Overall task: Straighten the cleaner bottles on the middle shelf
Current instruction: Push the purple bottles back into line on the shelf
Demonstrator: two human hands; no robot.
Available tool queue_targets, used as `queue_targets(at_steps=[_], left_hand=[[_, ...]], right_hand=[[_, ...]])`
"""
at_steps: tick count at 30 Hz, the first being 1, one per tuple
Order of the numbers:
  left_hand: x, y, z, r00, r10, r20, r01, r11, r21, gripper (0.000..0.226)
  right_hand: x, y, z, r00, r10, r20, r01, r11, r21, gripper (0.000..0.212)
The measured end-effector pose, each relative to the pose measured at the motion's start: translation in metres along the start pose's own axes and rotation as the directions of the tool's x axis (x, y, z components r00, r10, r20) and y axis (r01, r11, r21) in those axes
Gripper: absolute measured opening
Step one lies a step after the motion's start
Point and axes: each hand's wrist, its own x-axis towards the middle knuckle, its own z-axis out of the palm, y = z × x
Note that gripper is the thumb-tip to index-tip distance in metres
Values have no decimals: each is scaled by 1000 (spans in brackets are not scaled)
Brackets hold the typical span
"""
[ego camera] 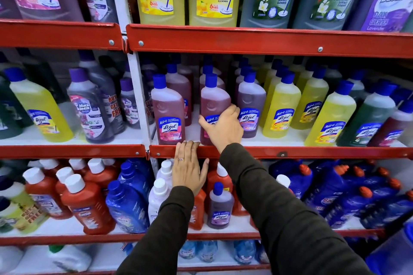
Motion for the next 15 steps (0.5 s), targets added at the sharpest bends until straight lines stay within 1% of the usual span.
queue_targets(at_steps=[3,8,15], left_hand=[[-1,1,-1,1000,-11,4,11,1000,11,55],[-1,2,-1,1000,-18,1,18,1000,19,57],[-1,4,-3,1000,-16,-7,16,999,35,55]], right_hand=[[-7,3,-3,1000,-9,-12,9,1000,0,99],[-15,6,-8,999,-35,-26,35,999,-3,91],[-17,10,-9,998,-54,-20,54,998,34,93]])
